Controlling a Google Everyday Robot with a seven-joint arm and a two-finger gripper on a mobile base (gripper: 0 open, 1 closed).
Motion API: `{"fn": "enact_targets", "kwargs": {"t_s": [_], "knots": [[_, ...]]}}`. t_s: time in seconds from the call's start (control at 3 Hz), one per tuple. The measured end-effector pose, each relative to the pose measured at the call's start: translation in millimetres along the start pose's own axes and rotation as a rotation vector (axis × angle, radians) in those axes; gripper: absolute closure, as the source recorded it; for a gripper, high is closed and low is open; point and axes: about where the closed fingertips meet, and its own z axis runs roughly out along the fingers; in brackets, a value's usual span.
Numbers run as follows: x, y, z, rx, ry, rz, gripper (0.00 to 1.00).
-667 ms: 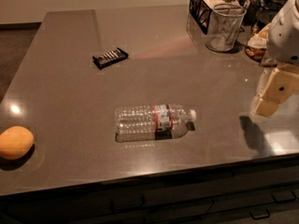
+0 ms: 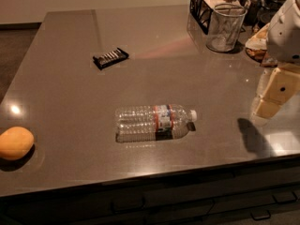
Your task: Move water bottle near orange
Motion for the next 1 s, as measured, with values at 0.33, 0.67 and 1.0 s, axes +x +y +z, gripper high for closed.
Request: {"fn": "enact_targets", "kwargs": {"t_s": [0.33,0.67,1.0], "knots": [[-24.6,19.7,6.2,-0.041,-0.023,-0.071,0.00],[-48.8,35.4,21.4,-0.066,-0.027,-0.144,0.00],[-71.9,38.5,41.9,-0.075,-0.030,-0.188,0.00]]}}
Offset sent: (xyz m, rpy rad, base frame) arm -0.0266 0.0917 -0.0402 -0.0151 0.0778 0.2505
